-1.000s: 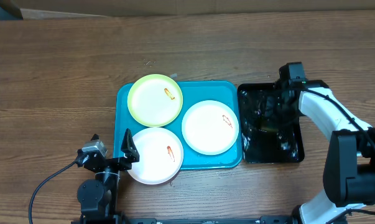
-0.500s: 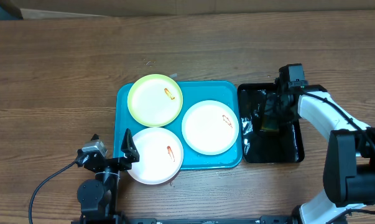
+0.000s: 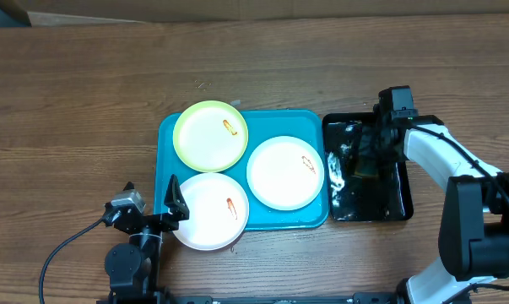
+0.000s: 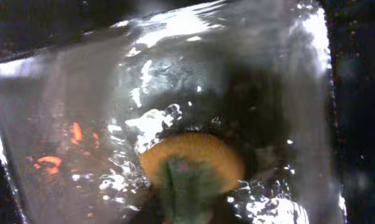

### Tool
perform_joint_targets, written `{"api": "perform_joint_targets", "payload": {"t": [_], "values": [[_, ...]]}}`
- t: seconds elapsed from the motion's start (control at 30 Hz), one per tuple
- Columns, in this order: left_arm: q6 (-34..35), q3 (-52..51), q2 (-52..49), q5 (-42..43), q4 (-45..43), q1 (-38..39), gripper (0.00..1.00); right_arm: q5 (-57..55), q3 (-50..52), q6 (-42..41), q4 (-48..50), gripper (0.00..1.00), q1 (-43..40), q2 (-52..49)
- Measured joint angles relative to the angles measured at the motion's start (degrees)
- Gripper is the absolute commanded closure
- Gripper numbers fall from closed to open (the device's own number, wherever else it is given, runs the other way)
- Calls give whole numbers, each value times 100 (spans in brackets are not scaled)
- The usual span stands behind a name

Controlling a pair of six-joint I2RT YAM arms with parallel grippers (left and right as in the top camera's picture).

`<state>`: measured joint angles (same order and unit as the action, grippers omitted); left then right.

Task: Clean dirty plates on tray and stack at the side
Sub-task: 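Lower the right gripper and grasp the green sponge, then lift the sponge with the right gripper out of the water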

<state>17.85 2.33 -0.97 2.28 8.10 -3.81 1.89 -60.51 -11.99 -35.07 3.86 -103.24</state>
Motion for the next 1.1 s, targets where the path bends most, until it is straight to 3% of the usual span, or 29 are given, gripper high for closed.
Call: {"api": "perform_joint_targets", "payload": {"t": [0.17,0.27,0.33,0.37,0.4,0.47,0.5,0.53,0.57,0.63,0.77,0.87,0.93,1.0,1.07,1.1], "values": [[0,0,0,0,0,0,0,24,0,17,-66,30,-2,0],[0,0,0,0,0,0,0,105,0,22,-205,45,0,0],[0,0,0,0,0,0,0,173,7,28,-258,67,4,0],[0,0,0,0,0,0,0,190,11,33,-286,90,11,0],[0,0,0,0,0,0,0,212,15,7,-302,96,15,0],[0,0,0,0,0,0,0,260,15,0,-313,94,31,0],[0,0,0,0,0,0,0,258,15,-4,-308,81,31,0],[0,0,0,0,0,0,0,264,15,4,-310,49,33,0],[0,0,0,0,0,0,0,275,17,-24,-319,34,37,0],[0,0,0,0,0,0,0,282,17,2,-317,23,37,0],[0,0,0,0,0,0,0,319,17,4,-411,24,37,0],[0,0,0,0,0,0,0,385,17,11,-599,38,37,11],[0,0,0,0,0,0,0,417,17,9,-730,59,37,13],[0,0,0,0,-2,0,0,442,17,28,-855,94,37,13],[0,0,0,0,0,0,0,476,20,-4,-964,96,37,13],[0,0,0,0,0,0,0,481,20,-9,-1003,68,37,13]]}}
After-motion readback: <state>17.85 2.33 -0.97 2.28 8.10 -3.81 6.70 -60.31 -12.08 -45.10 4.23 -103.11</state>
